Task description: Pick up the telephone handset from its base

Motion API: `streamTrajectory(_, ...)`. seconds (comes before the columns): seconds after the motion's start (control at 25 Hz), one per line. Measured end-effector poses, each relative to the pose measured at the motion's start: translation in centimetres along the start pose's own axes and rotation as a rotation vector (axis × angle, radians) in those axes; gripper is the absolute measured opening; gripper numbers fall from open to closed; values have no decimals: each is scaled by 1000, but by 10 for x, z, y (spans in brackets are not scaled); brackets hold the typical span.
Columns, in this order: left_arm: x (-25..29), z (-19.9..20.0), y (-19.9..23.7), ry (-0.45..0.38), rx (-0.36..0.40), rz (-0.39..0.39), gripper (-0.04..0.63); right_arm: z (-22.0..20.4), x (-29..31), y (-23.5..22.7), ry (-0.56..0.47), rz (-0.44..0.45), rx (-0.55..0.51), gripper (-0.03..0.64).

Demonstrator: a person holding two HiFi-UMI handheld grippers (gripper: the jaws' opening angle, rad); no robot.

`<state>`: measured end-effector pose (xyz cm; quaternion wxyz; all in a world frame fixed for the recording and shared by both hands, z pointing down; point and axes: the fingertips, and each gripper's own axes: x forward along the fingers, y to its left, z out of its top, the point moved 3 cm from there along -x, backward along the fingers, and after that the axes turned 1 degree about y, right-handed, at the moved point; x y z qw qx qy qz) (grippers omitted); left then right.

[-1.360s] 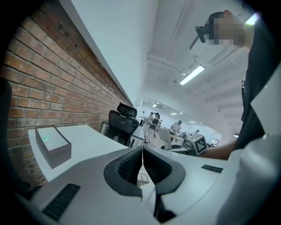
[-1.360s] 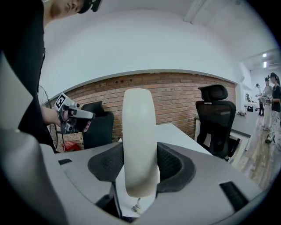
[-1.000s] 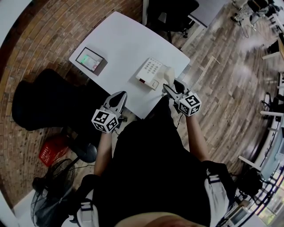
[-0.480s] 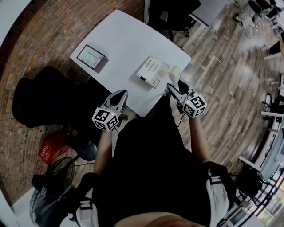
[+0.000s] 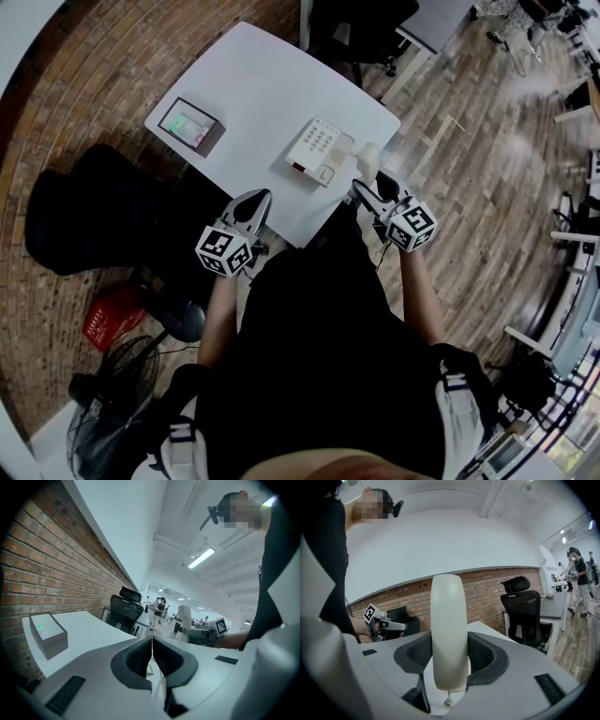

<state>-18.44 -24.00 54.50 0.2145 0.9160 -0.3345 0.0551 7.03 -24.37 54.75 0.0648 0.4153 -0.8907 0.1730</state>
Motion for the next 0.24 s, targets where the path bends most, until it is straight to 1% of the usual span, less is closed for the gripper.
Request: streamTrajectory(0.24, 6, 1, 2, -1, -7, -2, 20, -1, 1, -6, 14, -5, -5, 209)
